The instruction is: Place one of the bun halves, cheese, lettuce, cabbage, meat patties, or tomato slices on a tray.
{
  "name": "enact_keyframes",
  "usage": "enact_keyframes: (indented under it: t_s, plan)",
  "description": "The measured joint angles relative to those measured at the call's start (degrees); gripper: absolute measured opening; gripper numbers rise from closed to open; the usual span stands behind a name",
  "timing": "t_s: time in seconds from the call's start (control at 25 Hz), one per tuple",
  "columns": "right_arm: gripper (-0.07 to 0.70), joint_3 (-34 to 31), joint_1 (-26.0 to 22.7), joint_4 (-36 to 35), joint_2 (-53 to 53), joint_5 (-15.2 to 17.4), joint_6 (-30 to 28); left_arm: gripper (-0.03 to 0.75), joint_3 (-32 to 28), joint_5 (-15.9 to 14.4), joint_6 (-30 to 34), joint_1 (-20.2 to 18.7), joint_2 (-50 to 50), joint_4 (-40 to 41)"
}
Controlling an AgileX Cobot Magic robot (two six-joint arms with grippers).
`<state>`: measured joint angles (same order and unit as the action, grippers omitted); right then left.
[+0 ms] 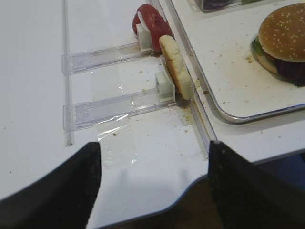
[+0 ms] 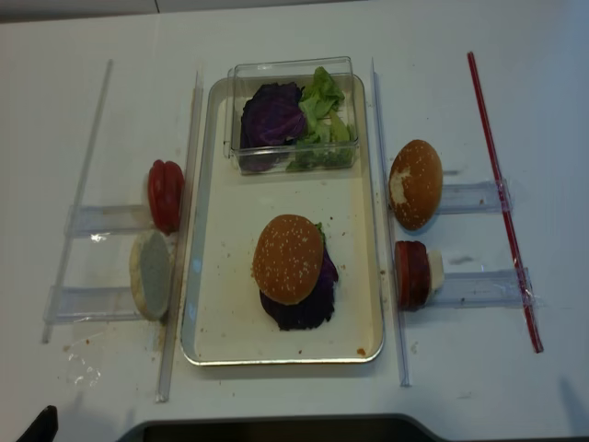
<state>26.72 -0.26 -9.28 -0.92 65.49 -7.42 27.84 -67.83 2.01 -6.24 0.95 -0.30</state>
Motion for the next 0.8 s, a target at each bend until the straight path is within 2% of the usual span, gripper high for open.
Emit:
enact_keyframes:
  t_s: [0.8]
  plan:
    - [0.511,0.0,0.0,0.0,0.0,0.0,0.1,0.440,0.0,0.0,0.0,0.0,0.0,0.3]
